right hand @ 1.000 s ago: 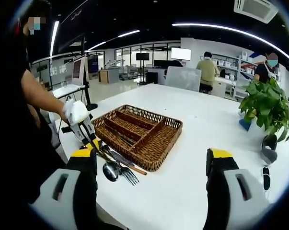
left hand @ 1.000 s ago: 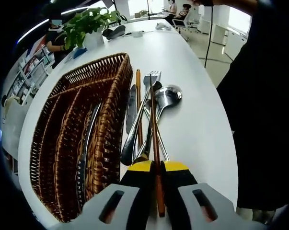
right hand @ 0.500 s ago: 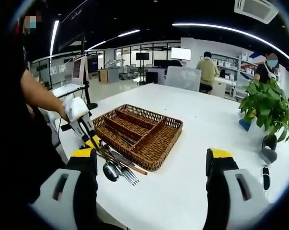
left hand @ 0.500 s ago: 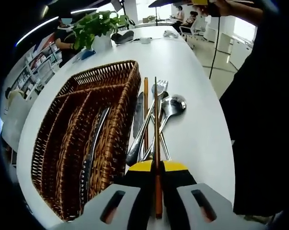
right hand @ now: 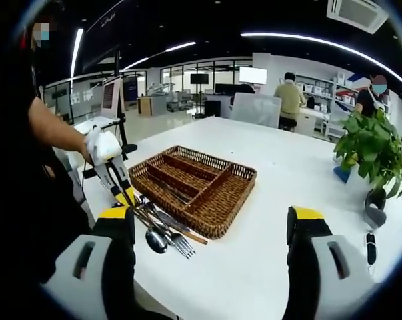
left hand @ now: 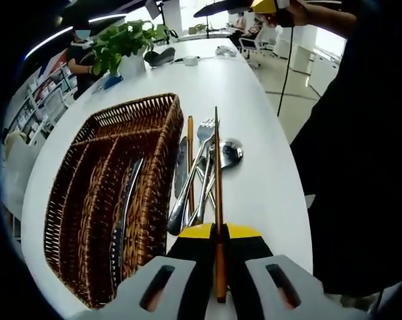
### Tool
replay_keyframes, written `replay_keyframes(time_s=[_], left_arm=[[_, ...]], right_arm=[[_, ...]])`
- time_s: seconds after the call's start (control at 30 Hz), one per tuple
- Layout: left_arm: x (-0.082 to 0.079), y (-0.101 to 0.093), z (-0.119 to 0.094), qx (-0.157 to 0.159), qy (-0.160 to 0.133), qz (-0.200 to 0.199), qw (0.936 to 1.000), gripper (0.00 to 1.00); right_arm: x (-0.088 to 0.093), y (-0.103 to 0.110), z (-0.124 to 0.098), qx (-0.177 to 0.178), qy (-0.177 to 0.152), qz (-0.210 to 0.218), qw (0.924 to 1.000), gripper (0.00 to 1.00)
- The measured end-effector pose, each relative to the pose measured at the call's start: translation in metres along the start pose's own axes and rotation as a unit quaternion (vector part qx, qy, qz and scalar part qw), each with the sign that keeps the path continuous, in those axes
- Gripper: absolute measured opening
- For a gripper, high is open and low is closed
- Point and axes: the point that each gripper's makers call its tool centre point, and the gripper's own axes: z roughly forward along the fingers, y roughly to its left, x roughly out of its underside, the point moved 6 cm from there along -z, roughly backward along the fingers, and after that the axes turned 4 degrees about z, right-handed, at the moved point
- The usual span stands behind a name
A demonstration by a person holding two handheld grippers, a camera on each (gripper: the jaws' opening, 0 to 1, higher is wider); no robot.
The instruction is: Arrange the knives, forks, and spoons in their matching storage slots by inserting each utensil handle-first until every utensil is classified and aligned in the correct compartment
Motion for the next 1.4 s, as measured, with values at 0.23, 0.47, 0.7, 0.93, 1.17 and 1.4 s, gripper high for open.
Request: replay_keyframes(time_s=[0.23,0.47,0.7,0.93,1.17,1.4], left_arm=[[0.0,0.002,-0.009,0.002,0.004,-0.001,1.0,0.03],[-0.003,0.004,-0.013,-0.002,-0.003,0.0,1.0,0.03],[-0.004,0.003,-0.012,-0.002,-0.008,0.001,1.0,0.03],[-0.007,0.008,-0.019,-0.009,-0.026,-0.011,0.9996,0.03],[-0.014,0.013,-0.029,-0.025,-0.055,-0.05,0.9969,0.03],[-0.027,0.016,-0.035,-0.06,-0.073,-0.116,0.9888,0.03]], right_arm=[[-0.002,0.001,0.0,-0.002,0.0,-0.002,1.0,0.97],[-0.003,0.002,0.001,-0.003,0.003,-0.006,1.0,0.97],[-0.004,0.004,0.003,-0.006,0.004,-0.01,0.9999,0.97],[-0.005,0.003,0.005,-0.006,0.005,-0.009,0.9999,0.97],[-0.004,0.003,0.005,-0.005,0.006,-0.009,0.9999,0.97],[-0.005,-0.003,0.004,-0.003,0.002,-0.009,1.0,0.97]])
